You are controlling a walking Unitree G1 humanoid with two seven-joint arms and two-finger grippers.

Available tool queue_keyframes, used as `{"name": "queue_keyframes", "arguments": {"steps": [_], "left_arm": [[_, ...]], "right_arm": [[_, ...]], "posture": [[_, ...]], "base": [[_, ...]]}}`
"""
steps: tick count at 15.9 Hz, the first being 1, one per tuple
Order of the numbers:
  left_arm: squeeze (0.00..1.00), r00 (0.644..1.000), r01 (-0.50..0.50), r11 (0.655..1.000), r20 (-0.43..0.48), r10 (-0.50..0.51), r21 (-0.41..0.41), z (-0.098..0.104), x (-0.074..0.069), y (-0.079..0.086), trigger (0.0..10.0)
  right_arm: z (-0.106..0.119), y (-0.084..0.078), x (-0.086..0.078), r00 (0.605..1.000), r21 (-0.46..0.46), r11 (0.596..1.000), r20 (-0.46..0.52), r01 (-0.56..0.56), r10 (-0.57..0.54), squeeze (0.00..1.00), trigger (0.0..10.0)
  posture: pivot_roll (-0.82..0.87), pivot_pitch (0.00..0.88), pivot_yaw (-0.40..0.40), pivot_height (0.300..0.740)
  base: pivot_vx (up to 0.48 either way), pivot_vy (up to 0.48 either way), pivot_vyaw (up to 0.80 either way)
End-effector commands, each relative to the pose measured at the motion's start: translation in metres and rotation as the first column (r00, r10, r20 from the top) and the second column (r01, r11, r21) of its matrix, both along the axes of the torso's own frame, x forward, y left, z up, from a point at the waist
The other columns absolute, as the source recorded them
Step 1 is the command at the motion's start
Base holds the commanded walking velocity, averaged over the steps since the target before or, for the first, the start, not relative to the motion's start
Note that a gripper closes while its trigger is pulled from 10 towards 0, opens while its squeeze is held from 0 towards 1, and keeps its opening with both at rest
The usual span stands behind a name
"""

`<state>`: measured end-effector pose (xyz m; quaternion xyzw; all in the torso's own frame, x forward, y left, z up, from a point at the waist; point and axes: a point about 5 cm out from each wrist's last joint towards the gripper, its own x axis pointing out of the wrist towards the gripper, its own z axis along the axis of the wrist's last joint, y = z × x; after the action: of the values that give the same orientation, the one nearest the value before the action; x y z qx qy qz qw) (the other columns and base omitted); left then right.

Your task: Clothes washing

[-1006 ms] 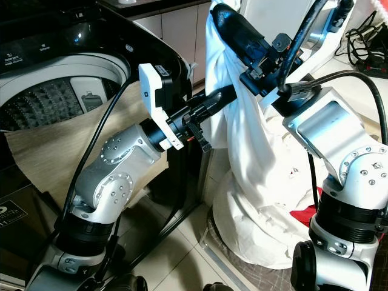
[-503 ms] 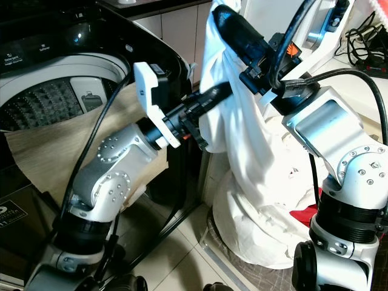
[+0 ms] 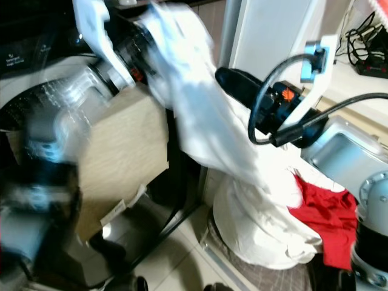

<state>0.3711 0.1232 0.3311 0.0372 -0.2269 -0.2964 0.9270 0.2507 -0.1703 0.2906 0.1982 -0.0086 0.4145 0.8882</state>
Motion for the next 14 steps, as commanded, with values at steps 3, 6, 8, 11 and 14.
{"name": "queue_keyframes", "arguments": {"steps": [3,6,8,11,14], "left_arm": [[0.00,0.885,-0.317,0.948,0.352,0.305,-0.027,0.112,-0.004,0.056,0.0],[0.00,0.679,-0.456,0.887,0.616,0.400,-0.074,0.179,-0.038,0.070,0.0],[0.00,0.721,-0.535,0.845,0.529,0.447,0.016,0.158,-0.013,0.075,0.0],[0.00,0.847,-0.531,0.788,0.206,0.490,0.312,0.073,0.034,0.076,3.9],[0.00,0.727,-0.494,0.671,-0.160,0.668,0.553,-0.026,0.050,0.101,10.0]], "right_arm": [[-0.002,0.001,-0.001,1.000,-0.052,0.999,0.029,0.006,-0.005,0.00,10.0],[-0.004,0.002,-0.001,0.999,-0.065,0.998,0.042,-0.004,0.007,0.00,10.0],[-0.009,0.004,-0.001,0.999,-0.073,0.997,0.041,-0.012,0.015,0.00,10.0],[-0.017,0.010,-0.002,0.999,-0.105,0.994,0.029,-0.034,0.037,0.00,10.0],[-0.026,0.028,-0.009,0.995,-0.143,0.985,0.009,-0.094,0.097,0.00,10.0]], "posture": [[-0.05,0.014,-0.003,0.740],[-0.05,0.017,0.000,0.740],[-0.05,0.020,0.000,0.740],[-0.05,0.026,-0.003,0.740],[-0.07,0.034,0.000,0.740]], "base": [[0.000,0.000,0.00],[0.000,0.000,0.00],[0.000,0.000,0.00],[0.000,0.000,0.00],[0.000,0.000,0.00]]}}
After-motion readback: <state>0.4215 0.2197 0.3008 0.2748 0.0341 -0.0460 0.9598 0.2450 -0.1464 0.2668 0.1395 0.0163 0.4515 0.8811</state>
